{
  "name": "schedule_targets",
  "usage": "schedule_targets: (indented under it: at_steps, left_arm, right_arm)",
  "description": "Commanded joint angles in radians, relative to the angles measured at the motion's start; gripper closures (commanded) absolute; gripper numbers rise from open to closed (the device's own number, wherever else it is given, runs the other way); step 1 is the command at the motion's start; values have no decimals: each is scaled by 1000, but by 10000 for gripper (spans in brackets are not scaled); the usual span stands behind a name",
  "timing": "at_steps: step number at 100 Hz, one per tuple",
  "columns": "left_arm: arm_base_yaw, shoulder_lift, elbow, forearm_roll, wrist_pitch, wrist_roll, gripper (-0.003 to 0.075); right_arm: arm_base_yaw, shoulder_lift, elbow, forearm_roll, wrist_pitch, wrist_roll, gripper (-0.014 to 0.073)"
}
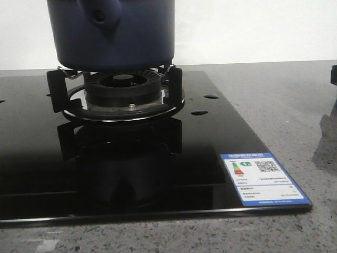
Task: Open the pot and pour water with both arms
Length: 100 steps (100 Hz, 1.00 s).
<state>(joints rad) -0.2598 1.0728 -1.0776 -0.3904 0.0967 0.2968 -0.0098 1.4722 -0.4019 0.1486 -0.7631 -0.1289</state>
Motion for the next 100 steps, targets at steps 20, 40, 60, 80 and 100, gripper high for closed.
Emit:
schedule_targets:
  at_steps: [20,40,60,80,100]
  left_arm:
    - [3,-25,-38,-2,-97,0,388]
    - [3,-25,-38,-2,-97,0,388]
    - [3,-25,-38,-2,-97,0,388]
    - [3,-25,-38,-2,-97,0,388]
    - [3,-25,-38,-2,-97,0,388]
  right_arm:
    - [-6,-5,-37,-1,-98,-2,158]
    - [-6,-5,-37,-1,-98,-2,300]
    - [-4,-46,-37,-1,-79,-2,300]
    - [4,-177,-57,-149,32,-2,300]
    - [94,-284,-216,-232,386,-2,300]
